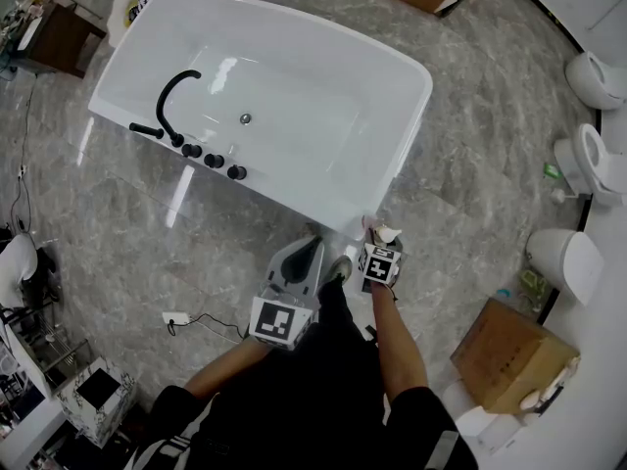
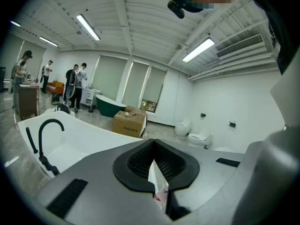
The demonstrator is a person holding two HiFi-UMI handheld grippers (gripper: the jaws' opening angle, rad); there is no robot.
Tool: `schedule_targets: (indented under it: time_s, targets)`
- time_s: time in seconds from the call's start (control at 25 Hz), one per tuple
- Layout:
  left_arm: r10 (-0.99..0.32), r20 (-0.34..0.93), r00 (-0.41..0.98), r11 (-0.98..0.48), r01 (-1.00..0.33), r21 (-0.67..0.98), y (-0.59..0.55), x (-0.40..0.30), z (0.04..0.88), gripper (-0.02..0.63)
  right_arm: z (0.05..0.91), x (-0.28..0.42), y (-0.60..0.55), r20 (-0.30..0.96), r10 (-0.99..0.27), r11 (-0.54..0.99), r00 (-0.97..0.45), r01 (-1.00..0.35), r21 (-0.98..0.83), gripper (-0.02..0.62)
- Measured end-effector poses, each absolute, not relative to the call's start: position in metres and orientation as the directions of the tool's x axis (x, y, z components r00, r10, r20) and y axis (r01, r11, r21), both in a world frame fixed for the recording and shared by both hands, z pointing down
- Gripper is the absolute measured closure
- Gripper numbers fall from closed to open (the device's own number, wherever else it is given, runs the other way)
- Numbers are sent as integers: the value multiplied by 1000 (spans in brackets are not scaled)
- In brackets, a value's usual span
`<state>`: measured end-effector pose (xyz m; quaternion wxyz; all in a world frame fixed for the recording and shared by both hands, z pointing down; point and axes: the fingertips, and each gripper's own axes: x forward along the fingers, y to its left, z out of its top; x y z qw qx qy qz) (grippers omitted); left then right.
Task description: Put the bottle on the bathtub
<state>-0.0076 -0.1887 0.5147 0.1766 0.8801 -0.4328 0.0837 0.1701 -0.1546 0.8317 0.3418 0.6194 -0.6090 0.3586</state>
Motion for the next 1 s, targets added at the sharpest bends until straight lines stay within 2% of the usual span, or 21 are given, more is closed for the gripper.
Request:
schedule_targets:
  time_s: [1.0]
  targets:
    - [-712, 276, 645, -600, -764, 237, -184, -1, 508, 591, 804, 162, -120, 867, -498, -67, -25, -995, -68, 379]
